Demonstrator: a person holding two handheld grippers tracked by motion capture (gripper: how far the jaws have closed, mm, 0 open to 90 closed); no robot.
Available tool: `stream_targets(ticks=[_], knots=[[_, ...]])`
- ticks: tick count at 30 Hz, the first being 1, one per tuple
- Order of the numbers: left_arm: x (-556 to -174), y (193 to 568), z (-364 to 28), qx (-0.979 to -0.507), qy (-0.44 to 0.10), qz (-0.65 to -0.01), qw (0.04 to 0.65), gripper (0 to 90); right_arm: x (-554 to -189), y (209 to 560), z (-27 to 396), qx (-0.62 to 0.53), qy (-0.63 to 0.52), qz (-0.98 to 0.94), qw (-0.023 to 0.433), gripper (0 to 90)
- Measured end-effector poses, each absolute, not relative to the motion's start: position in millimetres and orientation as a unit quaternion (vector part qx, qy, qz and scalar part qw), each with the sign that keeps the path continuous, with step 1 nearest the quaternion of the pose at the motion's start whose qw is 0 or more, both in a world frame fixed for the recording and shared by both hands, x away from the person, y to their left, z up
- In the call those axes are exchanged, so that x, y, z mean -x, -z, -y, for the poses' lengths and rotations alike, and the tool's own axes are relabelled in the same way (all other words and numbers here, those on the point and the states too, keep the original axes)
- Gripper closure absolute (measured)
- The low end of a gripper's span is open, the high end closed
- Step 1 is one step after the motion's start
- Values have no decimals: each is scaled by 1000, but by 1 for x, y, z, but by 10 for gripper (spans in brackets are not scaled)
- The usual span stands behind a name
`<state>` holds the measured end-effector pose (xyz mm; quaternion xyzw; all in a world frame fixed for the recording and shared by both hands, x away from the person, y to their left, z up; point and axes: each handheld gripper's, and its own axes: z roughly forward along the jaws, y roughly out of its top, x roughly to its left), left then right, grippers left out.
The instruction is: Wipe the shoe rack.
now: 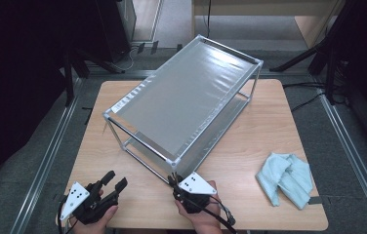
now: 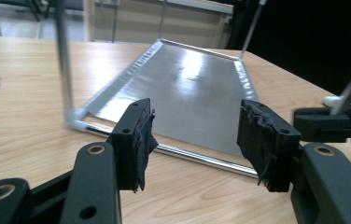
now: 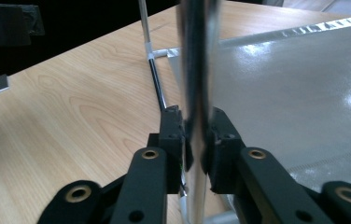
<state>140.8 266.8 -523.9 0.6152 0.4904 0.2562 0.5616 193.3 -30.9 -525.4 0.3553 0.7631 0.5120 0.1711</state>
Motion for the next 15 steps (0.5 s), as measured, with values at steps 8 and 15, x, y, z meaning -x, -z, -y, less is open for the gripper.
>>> stream_targets(ticks=[8,15], knots=[[-166,529,-262,-615,-252,-526,530,454,-192,525,65,-377,-513,-750,177,789],[-198,530,-245,-628,-257,-530,509,465,-182,525,104,-399,-513,-736,191,787]])
